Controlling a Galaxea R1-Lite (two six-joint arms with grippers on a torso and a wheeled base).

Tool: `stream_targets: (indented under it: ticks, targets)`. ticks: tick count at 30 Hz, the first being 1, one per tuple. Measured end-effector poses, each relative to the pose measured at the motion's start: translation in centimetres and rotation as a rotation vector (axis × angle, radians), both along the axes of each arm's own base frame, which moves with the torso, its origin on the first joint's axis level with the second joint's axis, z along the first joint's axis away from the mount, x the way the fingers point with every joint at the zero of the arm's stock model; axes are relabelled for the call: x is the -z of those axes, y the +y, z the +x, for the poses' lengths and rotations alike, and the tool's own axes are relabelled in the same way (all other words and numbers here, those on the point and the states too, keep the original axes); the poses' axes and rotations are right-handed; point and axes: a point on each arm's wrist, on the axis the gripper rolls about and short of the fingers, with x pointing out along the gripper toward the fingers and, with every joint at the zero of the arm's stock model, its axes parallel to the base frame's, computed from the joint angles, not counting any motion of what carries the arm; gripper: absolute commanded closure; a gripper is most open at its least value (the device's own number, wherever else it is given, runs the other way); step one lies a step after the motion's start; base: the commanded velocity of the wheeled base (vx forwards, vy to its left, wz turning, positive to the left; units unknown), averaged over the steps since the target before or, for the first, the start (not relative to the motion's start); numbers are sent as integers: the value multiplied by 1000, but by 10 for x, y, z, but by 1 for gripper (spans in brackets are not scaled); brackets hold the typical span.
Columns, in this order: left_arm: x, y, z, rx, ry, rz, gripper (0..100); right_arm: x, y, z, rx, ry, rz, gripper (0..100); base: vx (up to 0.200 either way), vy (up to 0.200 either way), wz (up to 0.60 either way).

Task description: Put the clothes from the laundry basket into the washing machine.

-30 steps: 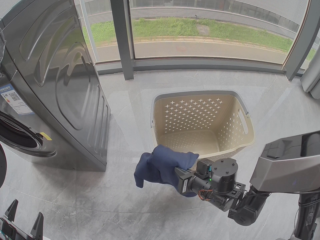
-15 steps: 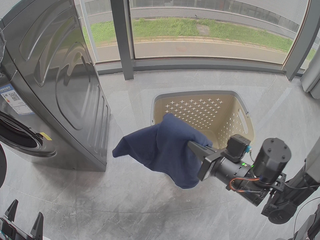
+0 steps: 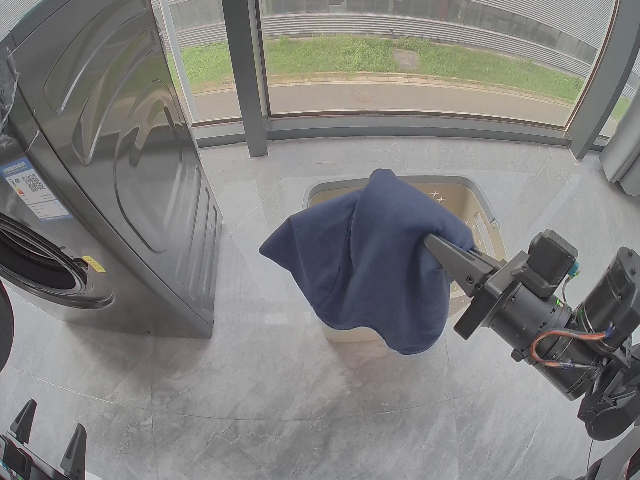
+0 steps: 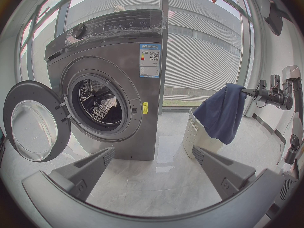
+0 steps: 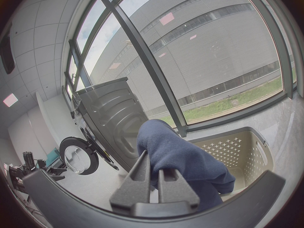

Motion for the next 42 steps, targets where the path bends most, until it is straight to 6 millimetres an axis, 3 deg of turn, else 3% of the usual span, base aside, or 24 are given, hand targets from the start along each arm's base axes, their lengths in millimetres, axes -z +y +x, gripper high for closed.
stream_targets:
  ticks: [7, 13, 42]
  targets:
    - [0, 0, 0, -1, 0, 4, 0, -5, -3, -3, -3, -20, 21, 100, -200, 0, 0]
    - [0, 0, 0, 0, 0, 3, 0, -6, -3, -4, -9, -23, 24, 100, 0, 0, 0]
    - [0, 0, 0, -2, -1, -3, 0, -8, -3, -5, -26, -28, 40, 100, 0, 200, 0]
